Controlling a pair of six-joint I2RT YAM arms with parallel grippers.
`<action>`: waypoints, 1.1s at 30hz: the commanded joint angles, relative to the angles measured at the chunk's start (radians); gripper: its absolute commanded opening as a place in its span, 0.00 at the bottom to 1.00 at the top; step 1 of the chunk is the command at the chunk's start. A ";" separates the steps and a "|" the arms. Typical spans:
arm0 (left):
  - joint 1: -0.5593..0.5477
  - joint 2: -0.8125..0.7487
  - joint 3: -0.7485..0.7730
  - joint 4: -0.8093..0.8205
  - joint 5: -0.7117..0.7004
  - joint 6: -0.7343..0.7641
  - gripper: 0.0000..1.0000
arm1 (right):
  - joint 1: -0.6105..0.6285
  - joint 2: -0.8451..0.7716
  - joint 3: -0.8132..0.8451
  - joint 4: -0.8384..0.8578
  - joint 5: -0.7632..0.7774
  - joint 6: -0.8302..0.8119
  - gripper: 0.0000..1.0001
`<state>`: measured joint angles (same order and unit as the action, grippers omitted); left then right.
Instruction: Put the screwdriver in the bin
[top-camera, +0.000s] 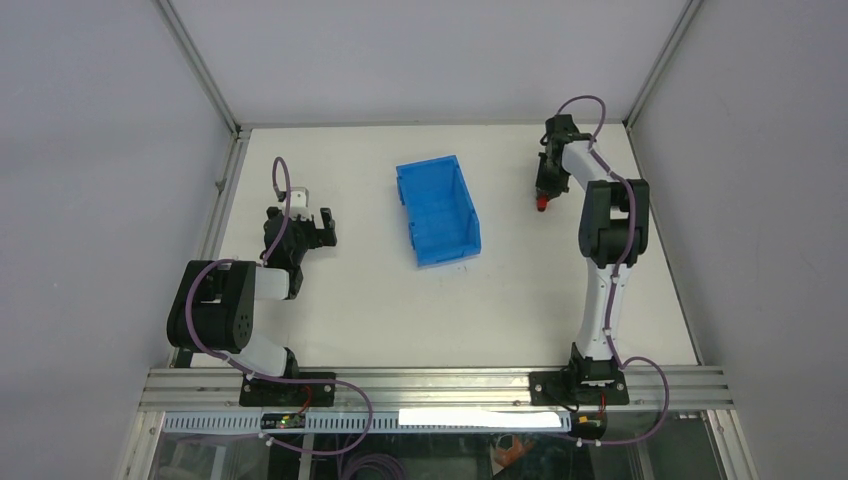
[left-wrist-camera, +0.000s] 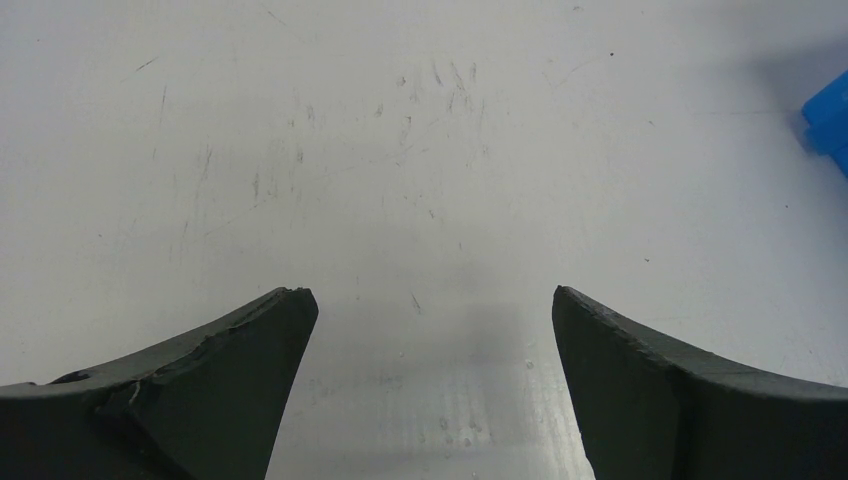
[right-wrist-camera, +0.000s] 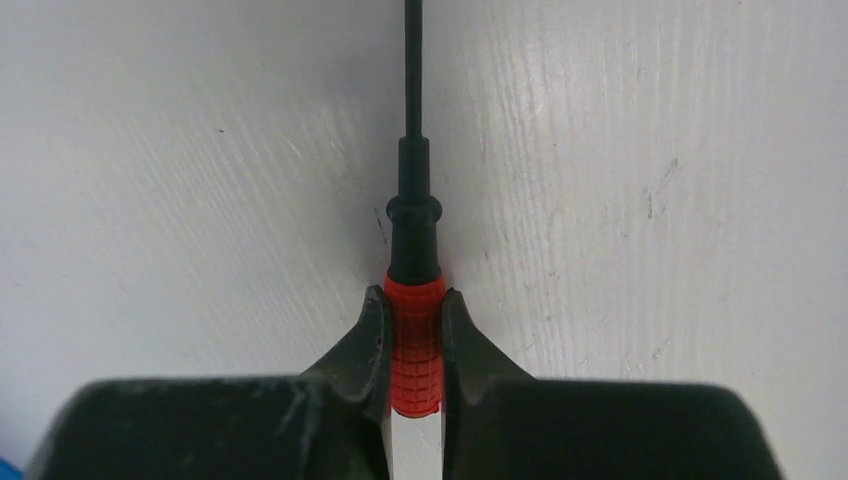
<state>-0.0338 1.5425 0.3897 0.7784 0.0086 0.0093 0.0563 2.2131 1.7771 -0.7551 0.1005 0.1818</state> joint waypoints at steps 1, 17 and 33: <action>-0.008 -0.035 -0.006 0.025 0.015 -0.019 0.99 | -0.004 -0.132 0.055 -0.049 0.022 -0.009 0.00; -0.009 -0.035 -0.006 0.025 0.014 -0.019 0.99 | 0.389 -0.518 0.000 -0.081 0.005 0.018 0.00; -0.009 -0.035 -0.006 0.025 0.016 -0.019 0.99 | 0.644 -0.355 -0.164 0.109 0.011 0.137 0.14</action>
<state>-0.0338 1.5425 0.3897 0.7784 0.0086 0.0097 0.6735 1.8133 1.6752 -0.7307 0.1081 0.2546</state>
